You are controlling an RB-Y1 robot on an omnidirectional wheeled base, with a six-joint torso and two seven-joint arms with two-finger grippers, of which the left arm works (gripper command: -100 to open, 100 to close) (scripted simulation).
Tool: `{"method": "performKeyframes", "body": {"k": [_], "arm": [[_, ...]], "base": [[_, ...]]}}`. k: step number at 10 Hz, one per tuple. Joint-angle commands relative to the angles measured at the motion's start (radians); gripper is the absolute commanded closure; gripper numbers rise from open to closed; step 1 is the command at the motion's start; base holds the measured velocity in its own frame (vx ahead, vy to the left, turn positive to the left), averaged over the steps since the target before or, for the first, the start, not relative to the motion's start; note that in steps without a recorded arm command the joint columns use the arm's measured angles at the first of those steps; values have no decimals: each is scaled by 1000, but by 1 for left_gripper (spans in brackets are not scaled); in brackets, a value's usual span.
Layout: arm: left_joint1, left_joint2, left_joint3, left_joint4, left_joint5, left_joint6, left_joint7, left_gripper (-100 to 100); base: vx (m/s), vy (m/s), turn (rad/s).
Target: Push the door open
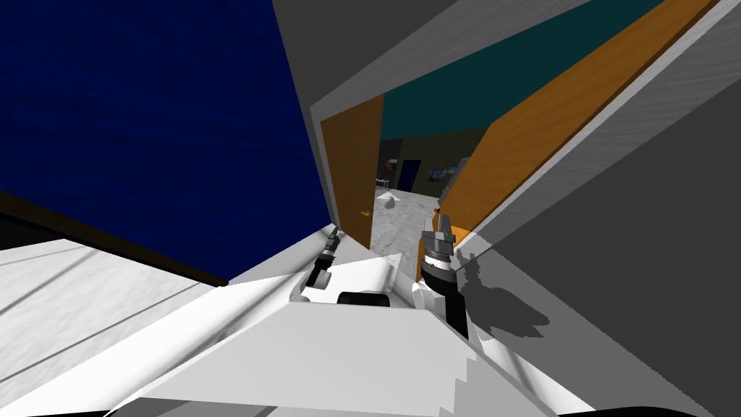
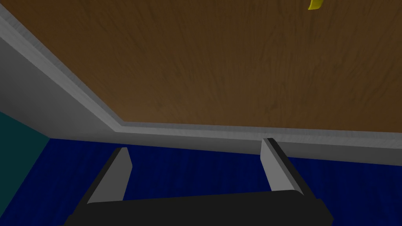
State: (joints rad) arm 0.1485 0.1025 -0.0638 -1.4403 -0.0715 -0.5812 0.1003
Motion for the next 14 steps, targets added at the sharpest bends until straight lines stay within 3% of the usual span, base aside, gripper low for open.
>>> {"method": "performKeyframes", "body": {"k": [1,9,14], "arm": [[-17,1,-4,42,-4,-13,4,-100],[-79,-4,-28,215,-27,-60,21,-100],[-130,-13,-47,357,-46,-98,34,-100]], "base": [[91,26,-83],[93,44,-68],[117,63,-93]]}}
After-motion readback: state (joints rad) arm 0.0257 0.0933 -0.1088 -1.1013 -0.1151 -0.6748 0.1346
